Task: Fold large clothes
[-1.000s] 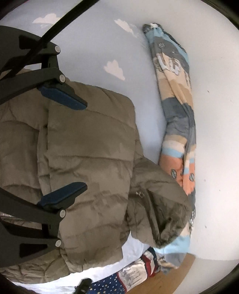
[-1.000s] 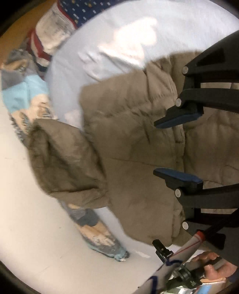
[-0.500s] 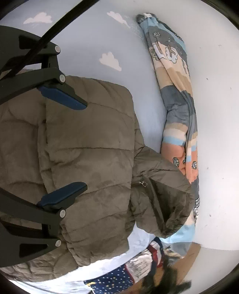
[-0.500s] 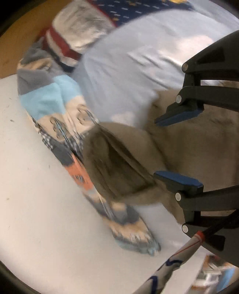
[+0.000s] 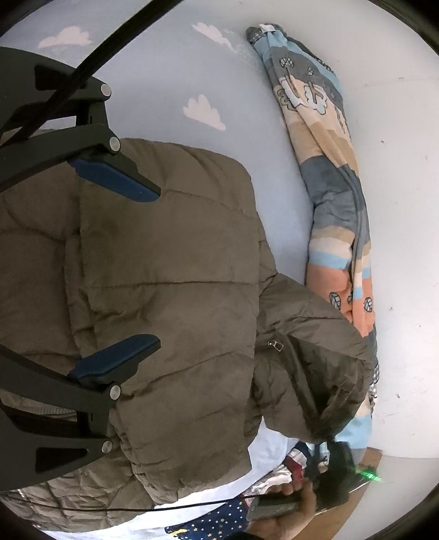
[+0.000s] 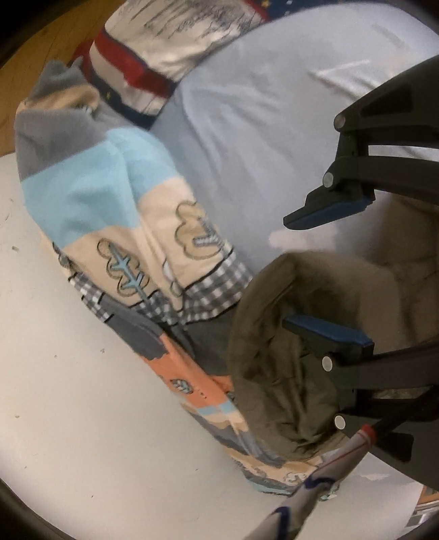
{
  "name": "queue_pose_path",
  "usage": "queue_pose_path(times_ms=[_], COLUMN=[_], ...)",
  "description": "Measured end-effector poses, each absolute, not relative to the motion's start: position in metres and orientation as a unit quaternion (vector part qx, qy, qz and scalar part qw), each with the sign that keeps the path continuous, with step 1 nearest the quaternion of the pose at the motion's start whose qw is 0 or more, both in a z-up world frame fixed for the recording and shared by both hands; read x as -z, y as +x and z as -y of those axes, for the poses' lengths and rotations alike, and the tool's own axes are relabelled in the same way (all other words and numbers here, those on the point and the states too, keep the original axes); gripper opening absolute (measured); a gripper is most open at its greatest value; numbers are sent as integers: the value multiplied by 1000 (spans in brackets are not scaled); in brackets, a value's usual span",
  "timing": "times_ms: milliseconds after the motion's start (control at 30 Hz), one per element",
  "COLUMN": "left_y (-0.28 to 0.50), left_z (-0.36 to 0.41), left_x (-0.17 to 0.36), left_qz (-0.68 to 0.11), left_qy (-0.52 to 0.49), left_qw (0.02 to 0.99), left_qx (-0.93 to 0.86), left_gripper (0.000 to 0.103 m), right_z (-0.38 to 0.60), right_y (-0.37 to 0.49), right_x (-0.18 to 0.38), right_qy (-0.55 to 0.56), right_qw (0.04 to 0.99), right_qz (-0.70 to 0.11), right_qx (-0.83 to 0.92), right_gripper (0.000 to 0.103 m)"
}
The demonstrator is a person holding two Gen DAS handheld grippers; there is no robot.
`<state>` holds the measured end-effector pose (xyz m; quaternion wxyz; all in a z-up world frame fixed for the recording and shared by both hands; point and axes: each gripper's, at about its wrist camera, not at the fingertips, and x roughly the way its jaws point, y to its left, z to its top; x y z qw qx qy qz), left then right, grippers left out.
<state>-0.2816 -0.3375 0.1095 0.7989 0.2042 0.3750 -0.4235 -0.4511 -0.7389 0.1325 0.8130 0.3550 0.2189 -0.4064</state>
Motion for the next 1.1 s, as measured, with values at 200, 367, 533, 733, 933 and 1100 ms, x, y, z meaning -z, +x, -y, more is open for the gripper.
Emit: queue_pose_path(times_ms=[200,367,533,733,933,1100], left_y=[-279,-278,-271,-252,-255,-282], left_z=[335,328,317,287,282,318], left_x=[-113,-123,-138,-165,-177,-152], left_qz=[-378,-386,-385,-378,-365,-371], left_qy=[188,157,130,49,15,85], left_qw=[801,800,806,822,817,794], left_qx=[424,433,431,422,446,474], left_gripper=[80,80,80,80,80,80], right_z=[702,640,560,452,390,383], right_y=[-434,-438,-453,-493,-518,-506], right_x=[-157,-188,-212,-191,-98,-49], right_qy=[260,204,150,91,95,81], right_qw=[835,866,900,918,899,878], right_qz=[-233,-229,-222,-249,-330,-397], right_qx=[425,396,344,294,273,255], right_gripper=[7,6,6,5,5,4])
